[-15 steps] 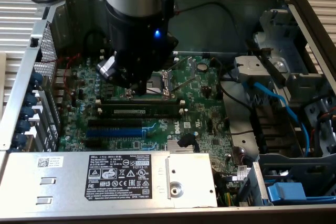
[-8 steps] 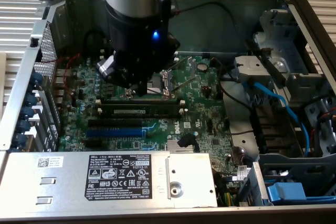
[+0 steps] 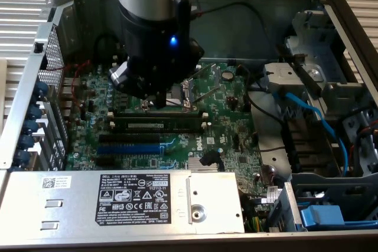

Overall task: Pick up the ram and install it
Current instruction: 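Press down the ram until it locks into place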

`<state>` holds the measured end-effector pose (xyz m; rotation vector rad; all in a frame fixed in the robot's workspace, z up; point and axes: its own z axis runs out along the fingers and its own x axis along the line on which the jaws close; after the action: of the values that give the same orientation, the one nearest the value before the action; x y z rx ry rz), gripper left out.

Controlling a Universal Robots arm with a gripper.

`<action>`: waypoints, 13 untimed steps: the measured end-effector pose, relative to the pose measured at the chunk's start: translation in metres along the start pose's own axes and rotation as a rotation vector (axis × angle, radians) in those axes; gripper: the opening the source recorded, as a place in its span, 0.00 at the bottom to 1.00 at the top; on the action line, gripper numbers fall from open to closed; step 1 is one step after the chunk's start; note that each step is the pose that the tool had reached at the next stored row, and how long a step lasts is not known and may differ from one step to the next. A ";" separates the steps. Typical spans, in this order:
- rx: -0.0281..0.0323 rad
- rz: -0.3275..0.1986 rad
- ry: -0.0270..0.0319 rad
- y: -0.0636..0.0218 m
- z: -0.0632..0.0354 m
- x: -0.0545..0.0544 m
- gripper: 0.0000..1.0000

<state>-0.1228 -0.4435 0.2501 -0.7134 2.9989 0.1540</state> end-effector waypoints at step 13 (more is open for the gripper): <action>0.0076 0.112 -0.0074 0.0005 0.0017 0.000 0.10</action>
<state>-0.1226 -0.4427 0.2485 -0.5426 3.0314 0.1496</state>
